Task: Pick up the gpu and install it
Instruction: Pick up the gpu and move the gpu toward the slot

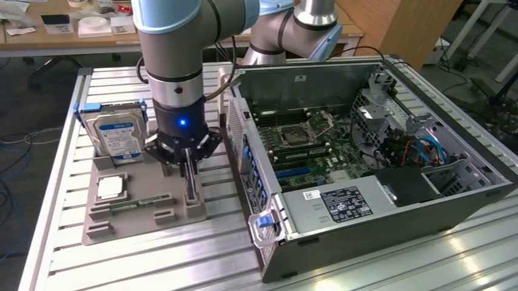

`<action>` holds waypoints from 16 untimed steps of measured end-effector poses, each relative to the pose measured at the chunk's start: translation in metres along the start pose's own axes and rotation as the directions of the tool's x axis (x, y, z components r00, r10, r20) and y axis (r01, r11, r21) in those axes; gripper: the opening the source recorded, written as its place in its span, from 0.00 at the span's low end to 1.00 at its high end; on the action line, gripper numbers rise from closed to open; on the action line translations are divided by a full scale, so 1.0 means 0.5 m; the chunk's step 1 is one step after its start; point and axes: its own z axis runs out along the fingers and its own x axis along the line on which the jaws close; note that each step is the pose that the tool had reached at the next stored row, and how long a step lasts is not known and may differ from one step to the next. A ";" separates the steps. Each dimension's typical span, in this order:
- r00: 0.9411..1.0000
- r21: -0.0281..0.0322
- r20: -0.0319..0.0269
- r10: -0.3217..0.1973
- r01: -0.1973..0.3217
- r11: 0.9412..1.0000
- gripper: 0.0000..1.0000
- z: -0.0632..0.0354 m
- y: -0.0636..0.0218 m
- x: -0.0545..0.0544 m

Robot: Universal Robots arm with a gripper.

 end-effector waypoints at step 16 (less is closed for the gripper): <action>1.000 -0.004 -0.002 0.000 0.000 1.000 0.28 -0.022 -0.001 0.000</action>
